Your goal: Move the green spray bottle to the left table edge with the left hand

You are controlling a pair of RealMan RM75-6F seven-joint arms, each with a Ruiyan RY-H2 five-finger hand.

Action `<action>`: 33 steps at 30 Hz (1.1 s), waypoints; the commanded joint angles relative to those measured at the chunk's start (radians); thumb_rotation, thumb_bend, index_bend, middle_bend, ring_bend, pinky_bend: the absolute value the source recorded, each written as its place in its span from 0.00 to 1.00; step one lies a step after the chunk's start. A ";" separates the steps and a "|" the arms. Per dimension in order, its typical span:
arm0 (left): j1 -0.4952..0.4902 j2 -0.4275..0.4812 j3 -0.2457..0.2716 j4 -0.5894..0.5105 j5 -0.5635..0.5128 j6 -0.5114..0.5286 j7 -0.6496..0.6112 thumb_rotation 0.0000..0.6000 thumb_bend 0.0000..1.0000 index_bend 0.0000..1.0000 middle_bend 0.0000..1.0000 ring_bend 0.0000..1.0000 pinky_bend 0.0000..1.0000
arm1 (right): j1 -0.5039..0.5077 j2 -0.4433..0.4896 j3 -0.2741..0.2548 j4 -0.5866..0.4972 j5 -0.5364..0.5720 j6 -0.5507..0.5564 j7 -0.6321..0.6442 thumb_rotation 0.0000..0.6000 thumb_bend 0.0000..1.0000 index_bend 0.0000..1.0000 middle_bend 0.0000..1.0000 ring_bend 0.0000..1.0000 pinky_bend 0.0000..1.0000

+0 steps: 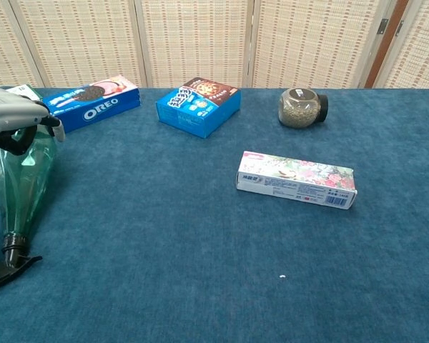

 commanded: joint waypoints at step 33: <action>0.298 0.096 0.137 0.182 0.883 0.218 -0.514 1.00 0.00 0.00 0.00 0.00 0.00 | -0.012 0.079 0.029 -0.088 -0.006 0.060 0.008 1.00 0.00 0.10 0.14 0.21 0.41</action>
